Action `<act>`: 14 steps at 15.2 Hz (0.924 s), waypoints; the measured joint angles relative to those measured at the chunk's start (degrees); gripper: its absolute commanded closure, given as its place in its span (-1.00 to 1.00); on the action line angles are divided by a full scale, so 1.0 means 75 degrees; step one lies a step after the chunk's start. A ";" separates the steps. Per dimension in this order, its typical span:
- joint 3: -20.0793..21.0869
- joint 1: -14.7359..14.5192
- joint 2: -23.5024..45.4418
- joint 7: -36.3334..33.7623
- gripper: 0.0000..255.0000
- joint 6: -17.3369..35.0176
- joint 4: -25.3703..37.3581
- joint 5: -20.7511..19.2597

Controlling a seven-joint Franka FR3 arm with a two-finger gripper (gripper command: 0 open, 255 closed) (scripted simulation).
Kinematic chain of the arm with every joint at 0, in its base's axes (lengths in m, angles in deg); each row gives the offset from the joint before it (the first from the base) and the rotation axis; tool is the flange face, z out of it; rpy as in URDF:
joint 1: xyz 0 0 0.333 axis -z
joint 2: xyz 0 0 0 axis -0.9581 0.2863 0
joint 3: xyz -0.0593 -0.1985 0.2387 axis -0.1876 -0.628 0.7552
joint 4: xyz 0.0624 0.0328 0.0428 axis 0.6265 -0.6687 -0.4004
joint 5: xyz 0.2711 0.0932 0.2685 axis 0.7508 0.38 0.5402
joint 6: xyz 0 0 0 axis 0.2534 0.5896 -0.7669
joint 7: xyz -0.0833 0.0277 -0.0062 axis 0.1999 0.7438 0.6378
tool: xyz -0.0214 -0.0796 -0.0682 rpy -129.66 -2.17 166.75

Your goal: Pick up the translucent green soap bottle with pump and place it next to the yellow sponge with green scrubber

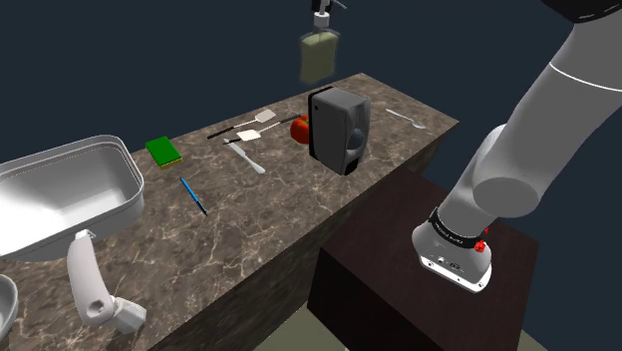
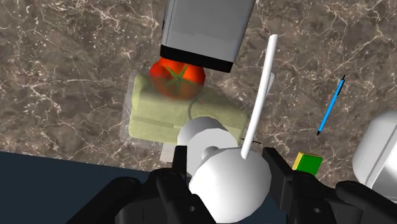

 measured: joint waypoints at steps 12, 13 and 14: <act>0.1012 -0.1059 0.0305 -0.1914 1.00 0.1240 -0.0651 -0.0076; 0.1086 -0.1140 0.0408 -0.2066 1.00 0.1286 -0.0572 -0.0077; 0.1137 -0.1195 0.0536 -0.2167 1.00 0.1334 -0.0477 -0.0070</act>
